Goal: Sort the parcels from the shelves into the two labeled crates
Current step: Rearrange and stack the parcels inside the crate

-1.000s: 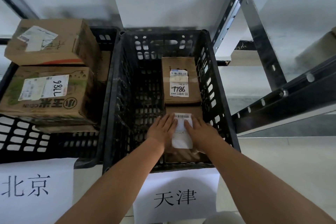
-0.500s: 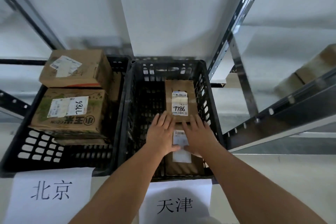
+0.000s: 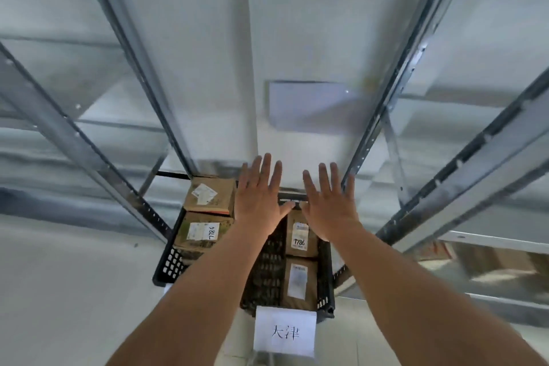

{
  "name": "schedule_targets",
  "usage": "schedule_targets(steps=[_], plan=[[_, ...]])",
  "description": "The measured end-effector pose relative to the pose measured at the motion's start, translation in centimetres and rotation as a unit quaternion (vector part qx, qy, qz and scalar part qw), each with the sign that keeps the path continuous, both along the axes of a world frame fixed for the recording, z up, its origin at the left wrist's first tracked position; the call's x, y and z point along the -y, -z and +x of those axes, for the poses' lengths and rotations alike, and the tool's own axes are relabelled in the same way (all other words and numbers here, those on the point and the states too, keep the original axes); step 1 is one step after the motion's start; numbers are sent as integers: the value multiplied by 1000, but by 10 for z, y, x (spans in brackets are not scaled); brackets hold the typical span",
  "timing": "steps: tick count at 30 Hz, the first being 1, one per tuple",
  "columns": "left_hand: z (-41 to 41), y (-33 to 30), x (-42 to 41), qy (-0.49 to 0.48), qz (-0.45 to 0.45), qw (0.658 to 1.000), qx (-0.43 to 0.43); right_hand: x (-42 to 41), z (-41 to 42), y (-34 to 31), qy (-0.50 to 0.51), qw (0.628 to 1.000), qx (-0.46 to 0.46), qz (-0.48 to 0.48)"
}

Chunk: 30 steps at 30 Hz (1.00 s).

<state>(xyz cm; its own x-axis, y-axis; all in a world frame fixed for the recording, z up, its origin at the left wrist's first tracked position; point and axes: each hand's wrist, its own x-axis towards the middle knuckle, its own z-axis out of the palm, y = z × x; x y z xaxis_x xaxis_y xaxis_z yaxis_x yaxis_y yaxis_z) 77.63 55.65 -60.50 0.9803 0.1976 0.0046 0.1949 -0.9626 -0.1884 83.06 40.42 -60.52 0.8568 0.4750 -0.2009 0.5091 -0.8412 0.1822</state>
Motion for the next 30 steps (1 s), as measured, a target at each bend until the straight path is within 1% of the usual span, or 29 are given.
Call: schedule_targets(steps=[2, 4, 7, 10, 13, 15, 17, 19, 21, 24, 30], plan=[[-14, -71, 7, -11, 16, 999, 31, 6, -10, -71, -13, 999, 31, 17], [-26, -139, 14, -21, 8, 997, 68, 14, -19, -138, -17, 997, 60, 39], [-42, -224, 26, -20, 2, 990, 142, 31, -31, -223, -17, 990, 120, 66], [-58, -292, 42, -10, 20, 979, 202, 52, -50, -290, -25, 978, 180, 98], [-77, -337, 62, -1, 18, 966, 259, 75, -79, -335, -30, 964, 223, 140], [-93, -352, 77, 18, -4, 952, 304, 92, -100, -352, -30, 957, 244, 156], [-111, -358, 95, 40, -18, 943, 329, 113, -121, -360, -14, 949, 265, 168], [-130, -361, 114, 54, -30, 941, 333, 134, -141, -365, 22, 940, 277, 200], [-145, -362, 134, 66, -34, 941, 330, 156, -159, -370, 63, 937, 264, 219], [-160, -366, 163, 82, -26, 943, 321, 198, -183, -376, 117, 939, 247, 209], [-161, -380, 248, 149, -12, 930, 335, 300, -207, -383, 189, 931, 230, 213]])
